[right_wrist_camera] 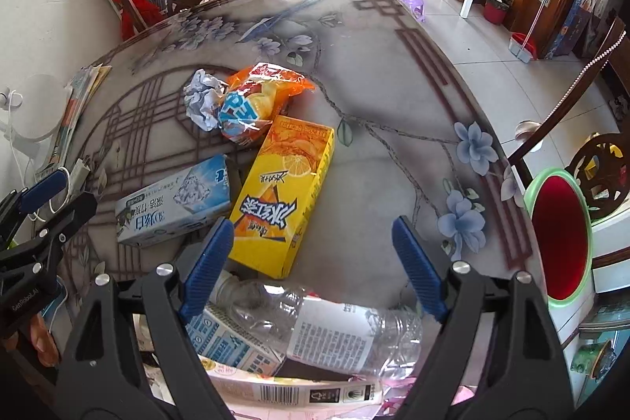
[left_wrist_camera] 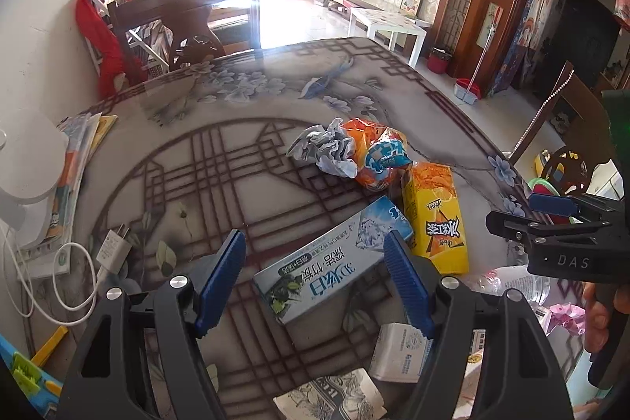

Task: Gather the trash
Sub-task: 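Move both open tools back over the trash on the table, then grasp the white-blue toothpaste box with the left tool while the right grasps the yellow drink carton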

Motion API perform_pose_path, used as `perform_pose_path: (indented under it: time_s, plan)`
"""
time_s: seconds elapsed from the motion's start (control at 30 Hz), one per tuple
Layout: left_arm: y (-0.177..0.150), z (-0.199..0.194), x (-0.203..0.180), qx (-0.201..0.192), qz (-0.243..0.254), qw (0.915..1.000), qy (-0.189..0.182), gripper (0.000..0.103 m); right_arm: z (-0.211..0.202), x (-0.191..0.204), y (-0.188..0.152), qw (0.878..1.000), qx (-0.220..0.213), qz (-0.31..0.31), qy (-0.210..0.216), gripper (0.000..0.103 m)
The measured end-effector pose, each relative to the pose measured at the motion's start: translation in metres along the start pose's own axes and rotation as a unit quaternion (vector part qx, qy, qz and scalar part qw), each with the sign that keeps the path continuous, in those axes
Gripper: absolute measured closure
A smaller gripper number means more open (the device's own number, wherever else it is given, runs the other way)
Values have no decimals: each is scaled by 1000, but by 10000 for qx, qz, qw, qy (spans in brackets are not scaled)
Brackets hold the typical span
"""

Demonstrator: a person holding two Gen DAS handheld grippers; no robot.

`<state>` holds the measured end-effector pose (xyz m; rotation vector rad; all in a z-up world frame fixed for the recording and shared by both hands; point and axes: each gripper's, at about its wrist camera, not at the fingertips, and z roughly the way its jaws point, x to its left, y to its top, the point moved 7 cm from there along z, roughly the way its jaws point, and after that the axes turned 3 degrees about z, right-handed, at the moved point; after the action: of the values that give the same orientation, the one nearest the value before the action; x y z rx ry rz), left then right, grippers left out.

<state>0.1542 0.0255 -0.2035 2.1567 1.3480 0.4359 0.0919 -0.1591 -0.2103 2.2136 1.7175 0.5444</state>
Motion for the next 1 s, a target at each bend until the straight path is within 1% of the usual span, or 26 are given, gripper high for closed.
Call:
perform_pose_path:
  time_s: [0.23, 0.33, 0.43, 0.53, 0.63, 0.7, 0.77, 0.87, 0.93, 1.0]
  plan:
    - [2, 21, -1, 156, 115, 9998, -55, 34, 6, -1, 9, 9999, -9, -16, -116, 20]
    - [-1, 30, -3, 243, 240, 9994, -95, 31, 12, -3, 10, 9999, 39, 65, -133, 19]
    - [-12, 48, -5, 523, 558, 9971, 0, 31, 18, -4, 11, 9997, 109, 99, -189, 19]
    - [-22, 66, -8, 822, 897, 9926, 38, 30, 19, -2, 14, 9996, 100, 48, -261, 19]
    - [-19, 70, -9, 728, 1113, 9911, 37, 24, 19, 0, 18, 9992, 45, -82, -391, 19]
    - [-17, 71, -14, 776, 1257, 9890, -104, 26, 19, 2, 20, 9989, 26, -144, -451, 19]
    - [-13, 64, -20, 679, 1459, 9867, -242, 26, 19, 3, 22, 9987, 13, -196, -467, 19]
    - [-18, 64, -31, 732, 1832, 9794, -436, 24, 17, 3, 25, 9985, -49, -242, -495, 16]
    - [-25, 71, -37, 870, 2108, 9728, -413, 24, 18, 4, 27, 9984, -47, -266, -497, 16]
    - [-30, 77, -40, 951, 2238, 9694, -342, 24, 18, 6, 27, 9983, -46, -302, -500, 16]
